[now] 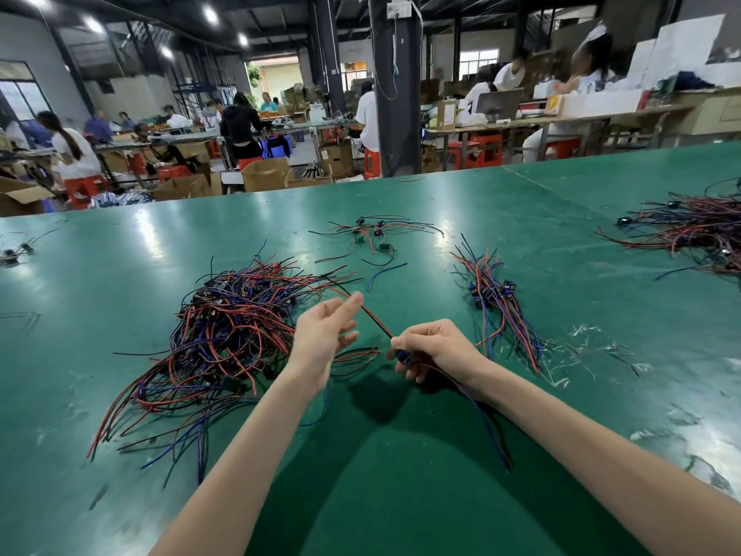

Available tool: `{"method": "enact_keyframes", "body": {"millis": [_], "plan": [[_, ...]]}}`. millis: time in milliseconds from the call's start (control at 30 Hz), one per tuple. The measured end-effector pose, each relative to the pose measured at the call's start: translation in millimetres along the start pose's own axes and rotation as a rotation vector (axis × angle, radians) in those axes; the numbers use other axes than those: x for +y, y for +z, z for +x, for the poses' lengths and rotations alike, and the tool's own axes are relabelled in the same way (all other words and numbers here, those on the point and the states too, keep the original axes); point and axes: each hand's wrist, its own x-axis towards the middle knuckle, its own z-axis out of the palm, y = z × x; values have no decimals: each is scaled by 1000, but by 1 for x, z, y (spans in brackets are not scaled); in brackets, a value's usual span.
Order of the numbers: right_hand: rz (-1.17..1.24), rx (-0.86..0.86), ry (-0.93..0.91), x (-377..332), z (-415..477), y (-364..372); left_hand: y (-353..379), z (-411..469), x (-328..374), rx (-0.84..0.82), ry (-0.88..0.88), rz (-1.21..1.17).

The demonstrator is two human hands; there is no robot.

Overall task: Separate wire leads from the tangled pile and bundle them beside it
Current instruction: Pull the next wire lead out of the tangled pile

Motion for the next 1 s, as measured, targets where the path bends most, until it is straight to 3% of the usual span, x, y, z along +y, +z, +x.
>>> {"method": "enact_keyframes", "body": {"millis": [133,267,567,1000], "plan": [[4,34,-25,1,2,0,20,-14,-17,-162,34,116],[-4,50,-28,3,3,-1,25,-18,-22,-153,102,109],[-70,62,-5,2,4,1,24,-9,-26,-7,274,294],[-94,-11,2,4,2,2,-16,21,-14,310,299,442]]}}
